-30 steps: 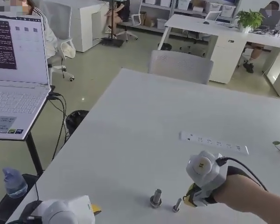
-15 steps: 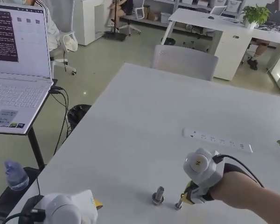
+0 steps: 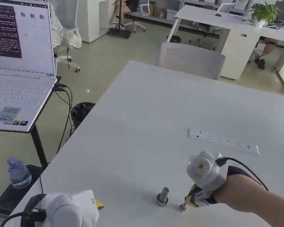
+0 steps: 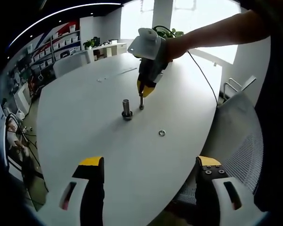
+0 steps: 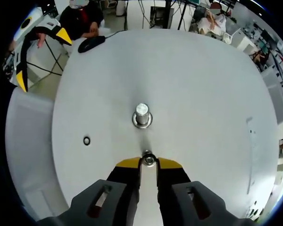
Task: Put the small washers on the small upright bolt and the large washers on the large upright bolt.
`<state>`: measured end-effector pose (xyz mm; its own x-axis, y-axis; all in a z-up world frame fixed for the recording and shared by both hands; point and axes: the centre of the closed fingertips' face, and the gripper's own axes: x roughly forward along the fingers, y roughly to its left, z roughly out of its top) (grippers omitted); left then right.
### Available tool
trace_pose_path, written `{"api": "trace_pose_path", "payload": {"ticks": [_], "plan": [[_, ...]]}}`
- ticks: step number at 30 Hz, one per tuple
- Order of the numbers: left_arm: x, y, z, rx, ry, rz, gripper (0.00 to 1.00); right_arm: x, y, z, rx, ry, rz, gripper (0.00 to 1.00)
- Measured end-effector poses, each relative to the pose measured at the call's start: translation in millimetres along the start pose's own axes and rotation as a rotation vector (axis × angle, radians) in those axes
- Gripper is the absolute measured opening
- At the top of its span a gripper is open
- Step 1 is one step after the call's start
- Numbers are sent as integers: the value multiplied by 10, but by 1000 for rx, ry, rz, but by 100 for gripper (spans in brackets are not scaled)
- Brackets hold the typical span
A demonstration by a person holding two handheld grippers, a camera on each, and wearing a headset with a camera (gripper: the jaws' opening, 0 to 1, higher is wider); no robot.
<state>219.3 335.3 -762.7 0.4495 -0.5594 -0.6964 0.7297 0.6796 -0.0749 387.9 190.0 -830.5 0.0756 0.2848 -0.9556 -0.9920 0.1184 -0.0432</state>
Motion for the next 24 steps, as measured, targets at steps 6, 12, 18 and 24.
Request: {"api": "trace_pose_path", "payload": {"ticks": [6,12,18,24], "plan": [[-17,11,2,0,-2,-1,79,62,11,-16,-6,11,-1,13],[-28,17,-50,9,14,-5,79,144,13,-55,9,13,6,13],[-44,45,-108,3,25,-9,78,225,42,-94,16,14,10,13],[-47,76,-150,-1,31,-9,78,314,36,-119,20,16,4,13]]}}
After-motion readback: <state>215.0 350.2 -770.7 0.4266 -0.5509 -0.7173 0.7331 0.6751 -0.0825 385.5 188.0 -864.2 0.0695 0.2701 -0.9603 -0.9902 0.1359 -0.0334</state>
